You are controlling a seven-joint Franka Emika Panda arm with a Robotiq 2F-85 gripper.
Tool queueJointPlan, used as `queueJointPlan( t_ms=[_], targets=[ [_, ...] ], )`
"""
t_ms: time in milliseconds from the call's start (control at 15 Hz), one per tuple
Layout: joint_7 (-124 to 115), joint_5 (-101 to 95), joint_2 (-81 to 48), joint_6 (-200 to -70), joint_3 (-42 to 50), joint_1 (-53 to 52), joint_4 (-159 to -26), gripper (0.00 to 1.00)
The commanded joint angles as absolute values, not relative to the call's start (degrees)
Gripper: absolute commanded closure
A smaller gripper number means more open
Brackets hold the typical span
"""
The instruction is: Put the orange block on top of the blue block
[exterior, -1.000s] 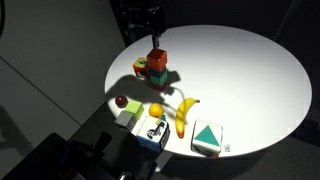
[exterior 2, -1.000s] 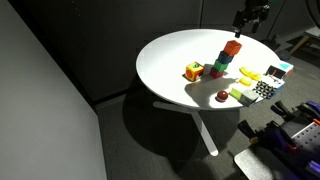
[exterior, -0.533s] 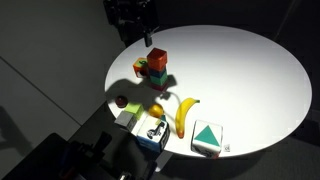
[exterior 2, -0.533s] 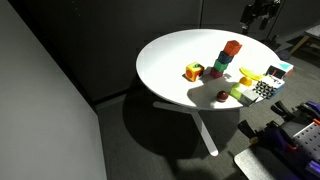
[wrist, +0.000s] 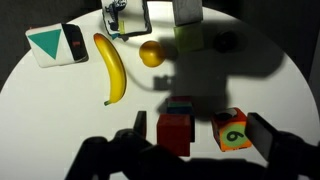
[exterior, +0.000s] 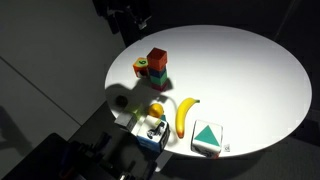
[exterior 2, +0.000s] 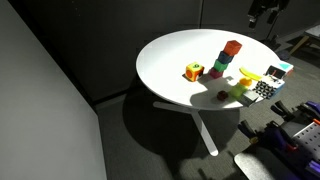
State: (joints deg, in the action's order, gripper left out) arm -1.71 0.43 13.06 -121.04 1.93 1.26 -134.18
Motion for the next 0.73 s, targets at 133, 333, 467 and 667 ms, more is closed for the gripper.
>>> queueJointPlan(
  t_ms=[133, 333, 467, 667],
  targets=[
    [-1.65, 0.61, 14.00, -120.92, 1.76, 1.44, -134.76, 0.00],
    [-1.65, 0.61, 14.07, -120.92, 1.76, 1.44, -134.88, 0.00],
    [-1.65, 0.61, 14.07, -120.92, 1.76, 1.44, -134.89, 0.00],
    [-1.65, 0.62, 14.07, -120.92, 1.76, 1.44, -134.89, 0.00]
  ],
)
